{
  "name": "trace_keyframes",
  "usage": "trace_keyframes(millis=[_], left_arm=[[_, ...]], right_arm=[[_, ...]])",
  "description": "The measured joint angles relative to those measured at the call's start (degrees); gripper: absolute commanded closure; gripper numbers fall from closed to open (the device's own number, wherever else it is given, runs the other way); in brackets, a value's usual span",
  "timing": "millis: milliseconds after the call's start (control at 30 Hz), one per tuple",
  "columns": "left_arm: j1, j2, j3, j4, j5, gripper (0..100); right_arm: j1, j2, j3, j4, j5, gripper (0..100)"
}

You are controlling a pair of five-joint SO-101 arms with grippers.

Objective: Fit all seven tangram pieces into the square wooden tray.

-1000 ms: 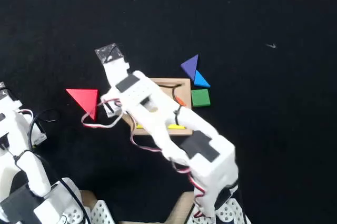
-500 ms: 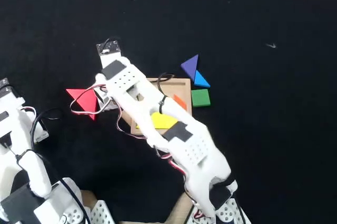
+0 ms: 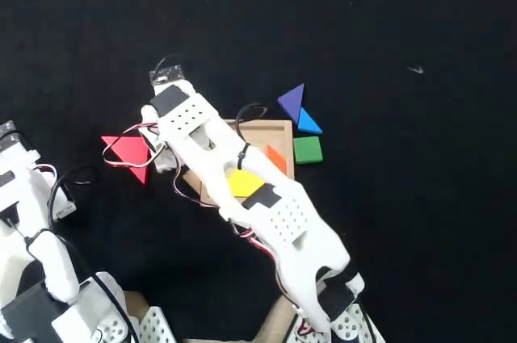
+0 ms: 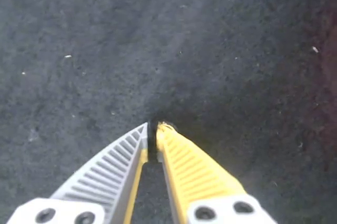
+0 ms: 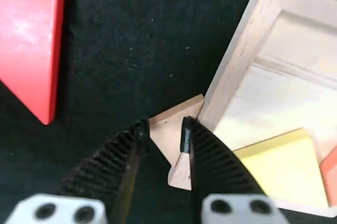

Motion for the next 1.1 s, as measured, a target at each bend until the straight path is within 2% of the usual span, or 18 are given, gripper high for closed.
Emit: trace_keyframes(millis=[200, 367, 567, 733, 833, 900, 1100], left_arm=[[0.2, 0.0, 0.0, 0.0, 0.1, 95], [0.2, 0.0, 0.0, 0.0, 0.0, 95], [0.2, 0.0, 0.0, 0.0, 0.1, 95], [0.2, 0.0, 0.0, 0.0, 0.1, 95], [0.2, 0.0, 0.0, 0.0, 0.1, 95], [0.2, 0.0, 0.0, 0.0, 0.1, 95], [0.2, 0.0, 0.0, 0.0, 0.1, 95]], right_arm=[[0.4, 1.3, -0.5, 0.2, 0.4, 88.8], [-1.6, 1.6, -2.2, 0.0, 6.6, 88.8], [-3.5, 2.5, -8.5, 3.1, 10.0, 89.1], [-1.5, 2.5, -14.2, 6.3, 10.5, 89.7], [-1.1, 2.5, -13.5, 6.3, 10.5, 99.2], [-1.5, 2.5, -11.7, 6.3, 10.5, 96.9], [-1.7, 2.5, -10.3, 6.3, 10.5, 98.5]])
